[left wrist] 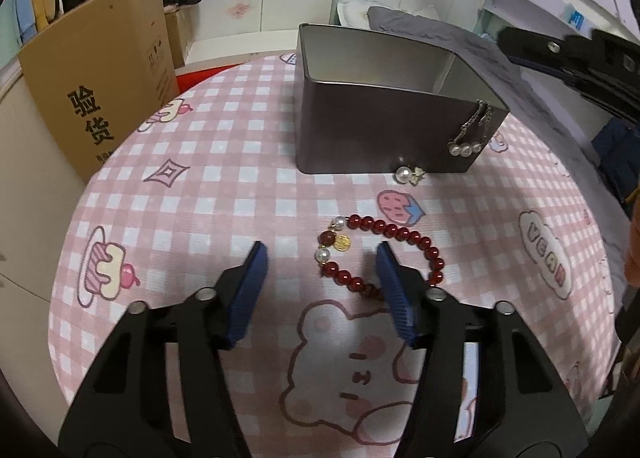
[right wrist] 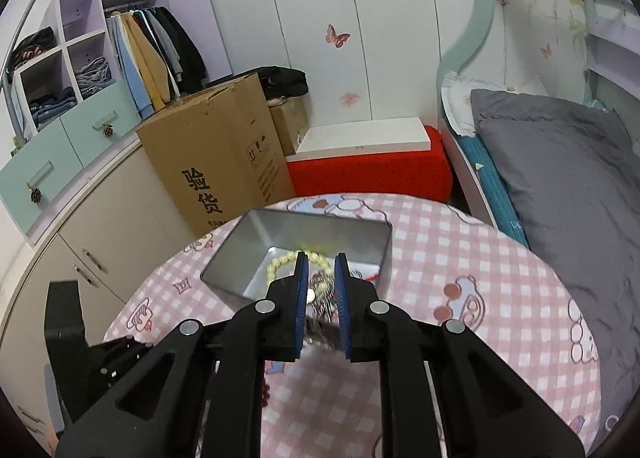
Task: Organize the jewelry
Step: 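Lower the necklace into the box with the right tool while the left tool grasps the red bead bracelet, then carry the red bead bracelet with the left tool over the grey box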
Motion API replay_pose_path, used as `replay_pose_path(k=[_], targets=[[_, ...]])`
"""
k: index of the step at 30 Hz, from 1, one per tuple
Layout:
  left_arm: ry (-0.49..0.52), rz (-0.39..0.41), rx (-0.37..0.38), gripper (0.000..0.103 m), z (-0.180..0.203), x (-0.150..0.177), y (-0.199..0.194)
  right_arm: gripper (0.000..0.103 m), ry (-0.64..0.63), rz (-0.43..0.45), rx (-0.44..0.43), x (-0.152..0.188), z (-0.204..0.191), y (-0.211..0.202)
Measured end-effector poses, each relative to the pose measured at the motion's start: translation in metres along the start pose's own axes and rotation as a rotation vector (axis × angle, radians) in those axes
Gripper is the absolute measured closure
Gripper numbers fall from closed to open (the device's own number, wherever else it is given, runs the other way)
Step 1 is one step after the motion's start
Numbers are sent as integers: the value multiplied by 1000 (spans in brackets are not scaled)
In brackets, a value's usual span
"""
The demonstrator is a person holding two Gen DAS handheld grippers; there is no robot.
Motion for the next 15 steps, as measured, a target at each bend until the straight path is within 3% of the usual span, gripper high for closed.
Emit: replay_pose_path(k=[3,5,7,15], targets=[[29,11,-31,66,-1,0,0,86,18,-7,2,11,2,-6],[29,21,-32,85,-2,-1,-1,82,22,-14,3,18,1,-8],[7,30,-28,93,-4,-2,-1,79,25,-17,7,23,1,-9],[-65,93,20,95,-14,-18,-21,68,47,-32,46,43,6,-14]])
Point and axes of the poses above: each gripper's, at about its wrist camera, not at the fingertips, and y roughly the way its jaws point, z to its right, x to its underside, the point moved 10 cm from there along y, roughly the way its jaws point, and after that the axes turned 8 degrees about z, right-handed, at the moved point
